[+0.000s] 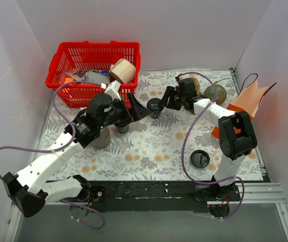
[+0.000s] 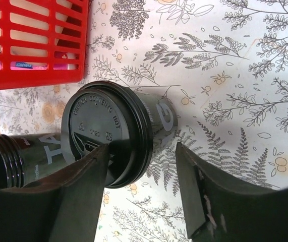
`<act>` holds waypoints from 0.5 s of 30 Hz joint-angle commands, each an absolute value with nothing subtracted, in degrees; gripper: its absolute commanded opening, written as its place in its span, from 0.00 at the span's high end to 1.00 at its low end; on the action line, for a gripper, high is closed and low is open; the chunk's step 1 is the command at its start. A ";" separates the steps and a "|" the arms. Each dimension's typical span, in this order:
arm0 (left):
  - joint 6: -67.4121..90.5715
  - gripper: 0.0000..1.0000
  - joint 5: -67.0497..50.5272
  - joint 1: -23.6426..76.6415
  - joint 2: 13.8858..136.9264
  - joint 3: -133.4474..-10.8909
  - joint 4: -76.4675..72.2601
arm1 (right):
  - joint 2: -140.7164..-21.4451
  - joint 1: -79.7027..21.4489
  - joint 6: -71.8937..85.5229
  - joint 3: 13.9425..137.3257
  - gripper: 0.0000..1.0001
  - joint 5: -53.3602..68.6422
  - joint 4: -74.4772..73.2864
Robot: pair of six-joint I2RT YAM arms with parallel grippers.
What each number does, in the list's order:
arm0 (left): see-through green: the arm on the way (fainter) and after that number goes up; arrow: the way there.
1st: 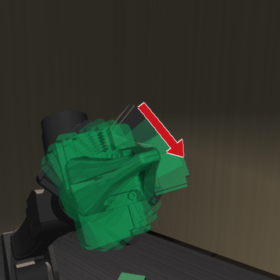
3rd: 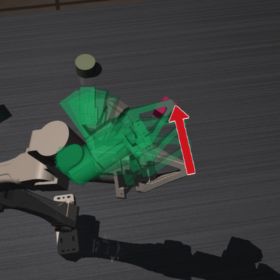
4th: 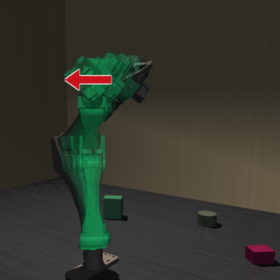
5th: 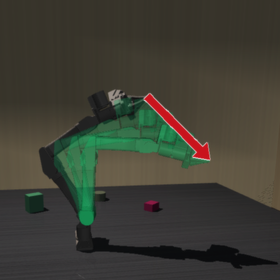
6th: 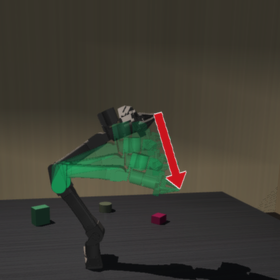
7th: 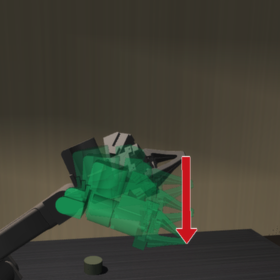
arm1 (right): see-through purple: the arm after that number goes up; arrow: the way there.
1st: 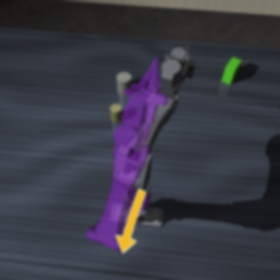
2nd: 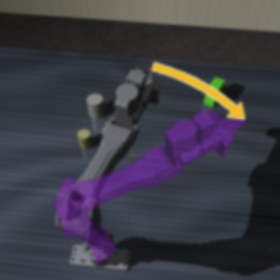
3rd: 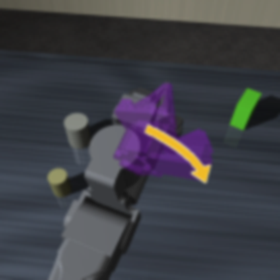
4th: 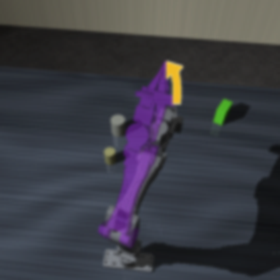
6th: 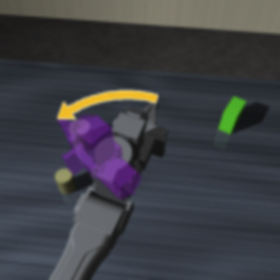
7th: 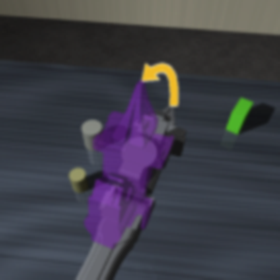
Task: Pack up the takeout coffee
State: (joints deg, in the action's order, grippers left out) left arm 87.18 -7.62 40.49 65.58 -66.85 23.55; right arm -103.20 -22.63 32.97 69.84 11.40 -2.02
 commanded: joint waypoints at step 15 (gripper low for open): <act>83.15 0.02 -2.02 40.61 50.81 -52.56 32.43 | -96.51 -21.10 11.70 82.18 0.18 -9.29 -19.60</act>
